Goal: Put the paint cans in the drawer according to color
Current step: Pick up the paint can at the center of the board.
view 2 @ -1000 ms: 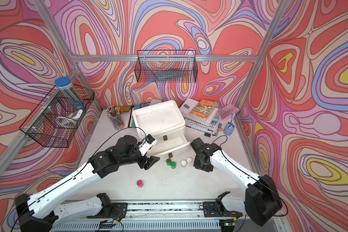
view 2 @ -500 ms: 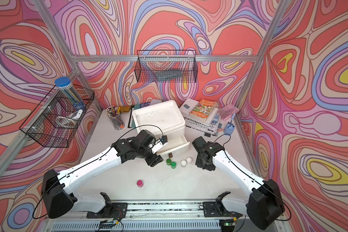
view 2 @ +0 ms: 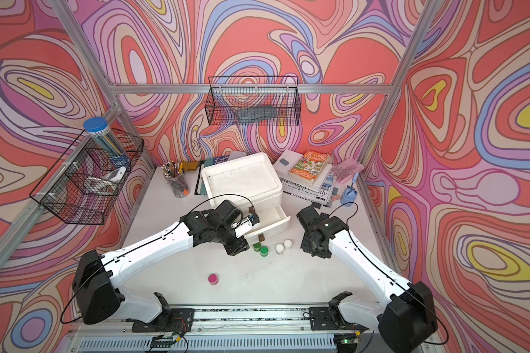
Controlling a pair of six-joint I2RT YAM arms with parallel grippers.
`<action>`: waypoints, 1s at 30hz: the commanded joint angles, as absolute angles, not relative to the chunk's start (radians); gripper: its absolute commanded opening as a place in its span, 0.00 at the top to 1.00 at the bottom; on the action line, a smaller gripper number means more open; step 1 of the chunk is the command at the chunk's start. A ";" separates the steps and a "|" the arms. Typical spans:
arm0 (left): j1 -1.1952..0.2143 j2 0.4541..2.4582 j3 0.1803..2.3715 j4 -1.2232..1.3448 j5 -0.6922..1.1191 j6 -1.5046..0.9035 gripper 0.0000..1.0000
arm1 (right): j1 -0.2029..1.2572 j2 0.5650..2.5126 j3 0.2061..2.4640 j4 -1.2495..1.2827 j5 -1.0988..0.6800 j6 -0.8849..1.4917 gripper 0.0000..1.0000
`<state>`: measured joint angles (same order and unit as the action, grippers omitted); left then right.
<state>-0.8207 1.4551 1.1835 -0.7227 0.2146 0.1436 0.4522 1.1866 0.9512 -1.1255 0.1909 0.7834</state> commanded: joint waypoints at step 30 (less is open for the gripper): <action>-0.858 1.048 0.926 -0.364 0.233 -0.036 0.25 | 0.576 1.405 1.412 -1.090 -0.116 0.177 0.92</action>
<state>-0.8577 1.1519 0.9882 -0.5354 0.3630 0.0799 0.5262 1.3693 1.3857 -1.1015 -0.0643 0.2359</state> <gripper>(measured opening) 0.741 0.367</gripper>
